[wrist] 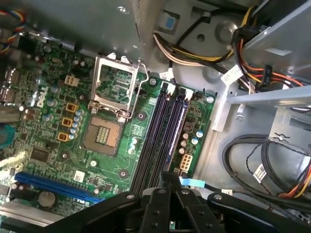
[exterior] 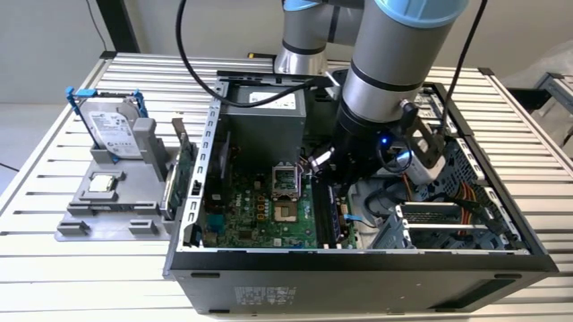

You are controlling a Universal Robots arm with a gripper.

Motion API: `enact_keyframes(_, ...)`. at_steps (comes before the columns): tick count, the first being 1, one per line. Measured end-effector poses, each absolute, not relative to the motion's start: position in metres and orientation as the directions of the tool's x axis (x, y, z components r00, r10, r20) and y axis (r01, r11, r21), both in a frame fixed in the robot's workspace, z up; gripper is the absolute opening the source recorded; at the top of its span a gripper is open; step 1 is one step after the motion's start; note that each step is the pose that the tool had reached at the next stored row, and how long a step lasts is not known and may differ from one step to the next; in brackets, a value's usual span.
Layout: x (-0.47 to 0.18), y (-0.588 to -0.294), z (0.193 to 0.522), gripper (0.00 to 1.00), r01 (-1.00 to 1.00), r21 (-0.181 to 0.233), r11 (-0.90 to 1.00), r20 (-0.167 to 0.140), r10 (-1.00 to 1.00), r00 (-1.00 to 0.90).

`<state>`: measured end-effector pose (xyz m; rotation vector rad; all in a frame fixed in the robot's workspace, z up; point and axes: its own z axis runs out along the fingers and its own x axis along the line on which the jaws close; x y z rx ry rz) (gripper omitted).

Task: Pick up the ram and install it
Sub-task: 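Insert the ram into the slot, then press down the ram until it locks into place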

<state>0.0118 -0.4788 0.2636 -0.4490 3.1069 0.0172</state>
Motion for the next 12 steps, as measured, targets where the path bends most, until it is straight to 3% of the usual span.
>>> enact_keyframes(12,0.0118,-0.4789,0.2636,0.00,-0.394,0.010,0.919,-0.004,-0.393,-0.919)
